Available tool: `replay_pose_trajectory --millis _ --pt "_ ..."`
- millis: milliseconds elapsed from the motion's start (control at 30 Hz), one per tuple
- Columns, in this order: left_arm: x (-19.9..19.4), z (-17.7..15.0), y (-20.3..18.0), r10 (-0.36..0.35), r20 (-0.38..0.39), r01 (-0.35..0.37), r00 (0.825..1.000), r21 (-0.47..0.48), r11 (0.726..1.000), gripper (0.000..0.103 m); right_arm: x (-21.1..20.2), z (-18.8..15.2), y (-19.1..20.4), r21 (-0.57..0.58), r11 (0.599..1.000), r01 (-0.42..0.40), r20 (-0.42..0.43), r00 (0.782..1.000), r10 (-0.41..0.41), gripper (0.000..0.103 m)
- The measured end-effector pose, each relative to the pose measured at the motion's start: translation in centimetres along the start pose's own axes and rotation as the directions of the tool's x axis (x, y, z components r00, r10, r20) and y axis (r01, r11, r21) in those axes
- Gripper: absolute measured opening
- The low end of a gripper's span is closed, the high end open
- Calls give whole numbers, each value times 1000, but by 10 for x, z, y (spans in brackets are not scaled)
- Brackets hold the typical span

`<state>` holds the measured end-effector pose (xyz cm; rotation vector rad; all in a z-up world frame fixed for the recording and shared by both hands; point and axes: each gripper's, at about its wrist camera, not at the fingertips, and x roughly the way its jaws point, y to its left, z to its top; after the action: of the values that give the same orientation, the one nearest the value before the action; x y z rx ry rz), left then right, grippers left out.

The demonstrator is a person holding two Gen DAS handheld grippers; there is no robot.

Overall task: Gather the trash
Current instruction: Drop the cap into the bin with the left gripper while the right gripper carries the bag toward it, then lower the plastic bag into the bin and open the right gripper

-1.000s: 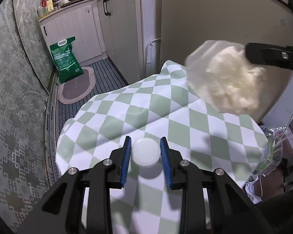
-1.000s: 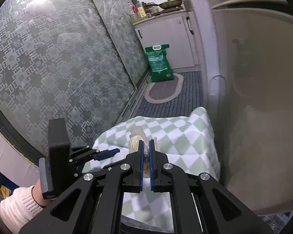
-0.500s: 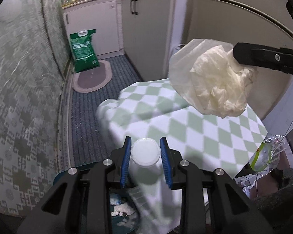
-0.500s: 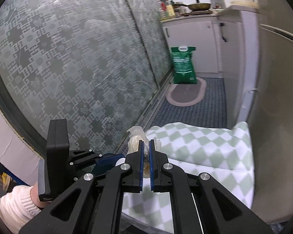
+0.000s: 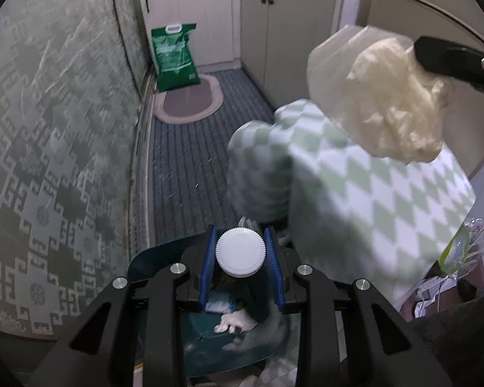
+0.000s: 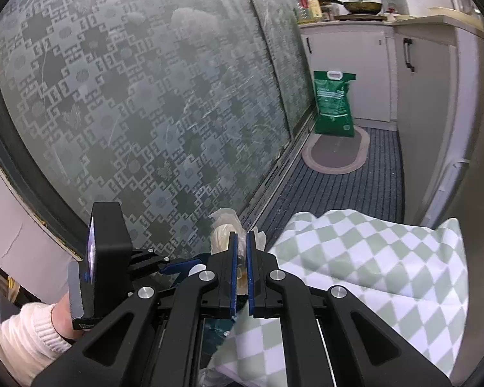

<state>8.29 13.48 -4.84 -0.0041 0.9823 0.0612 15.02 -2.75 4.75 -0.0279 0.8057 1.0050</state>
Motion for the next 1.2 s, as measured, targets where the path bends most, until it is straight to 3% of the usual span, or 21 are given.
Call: replay_pose_trajectory --millis 467,567,900,1200 --pt "12 -28 42 38 -109 -41 993 -27 999 33 49 2 38 -47 998 -34 -91 995 29 5" --pt "15 -32 49 51 -124 -55 991 -33 998 40 58 0 43 -53 998 -32 -115 993 26 5" --pt "-8 -36 74 57 -60 -62 997 -91 994 46 97 -11 59 -81 996 -32 -226 974 13 5" --pt "-36 -36 84 66 27 -62 997 -118 991 49 146 -37 83 -152 988 -26 -367 930 -32 5"
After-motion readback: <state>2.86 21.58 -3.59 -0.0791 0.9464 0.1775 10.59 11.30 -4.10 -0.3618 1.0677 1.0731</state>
